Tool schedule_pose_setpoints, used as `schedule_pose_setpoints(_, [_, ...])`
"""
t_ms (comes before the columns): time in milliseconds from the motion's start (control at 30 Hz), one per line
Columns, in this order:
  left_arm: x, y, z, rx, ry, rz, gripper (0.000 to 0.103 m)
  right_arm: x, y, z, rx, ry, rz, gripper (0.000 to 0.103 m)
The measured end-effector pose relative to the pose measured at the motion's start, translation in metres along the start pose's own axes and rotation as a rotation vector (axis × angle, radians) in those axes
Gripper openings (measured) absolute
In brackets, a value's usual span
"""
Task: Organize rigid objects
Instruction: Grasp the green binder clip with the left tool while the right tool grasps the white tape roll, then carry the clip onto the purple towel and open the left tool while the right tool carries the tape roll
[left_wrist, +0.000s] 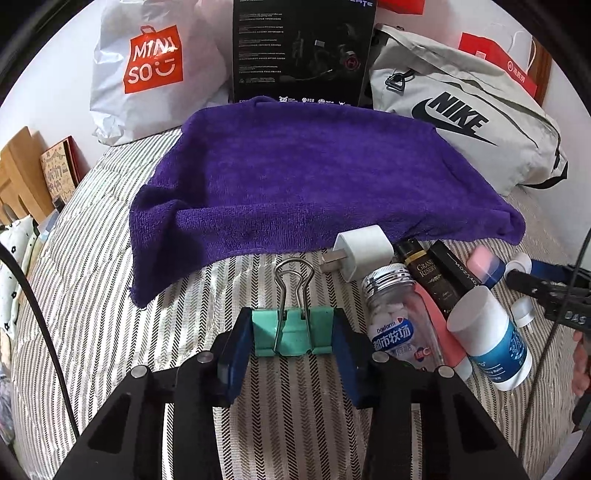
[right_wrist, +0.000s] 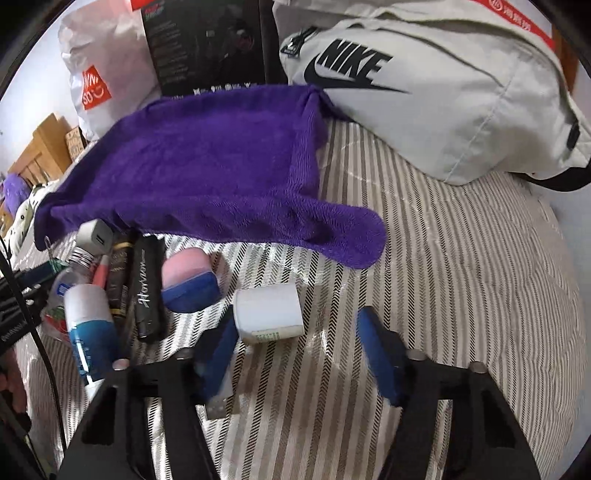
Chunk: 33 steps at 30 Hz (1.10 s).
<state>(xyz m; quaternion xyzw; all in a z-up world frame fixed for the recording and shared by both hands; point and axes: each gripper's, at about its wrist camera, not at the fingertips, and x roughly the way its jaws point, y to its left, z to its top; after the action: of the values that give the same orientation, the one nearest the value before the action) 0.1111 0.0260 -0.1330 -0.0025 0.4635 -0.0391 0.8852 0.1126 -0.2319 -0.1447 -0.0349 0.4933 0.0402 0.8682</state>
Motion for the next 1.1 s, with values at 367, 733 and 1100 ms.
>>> schedule_pose_setpoints(367, [-0.002, 0.006, -0.006, -0.105, 0.014, -0.061, 0.040, -0.007, -0.009, 0.008, -0.002, 0.013, 0.021, 0.031])
schedule_pose_setpoints(733, [-0.024, 0.029, -0.006, -0.124, -0.003, -0.061, 0.040, -0.029, -0.010, 0.010, -0.014, -0.024, 0.052, 0.031])
schedule_pose_setpoints(1100, [-0.060, 0.035, 0.023, -0.104, -0.106, -0.071, 0.040, -0.051, -0.001, 0.048, -0.044, -0.091, 0.070, 0.031])
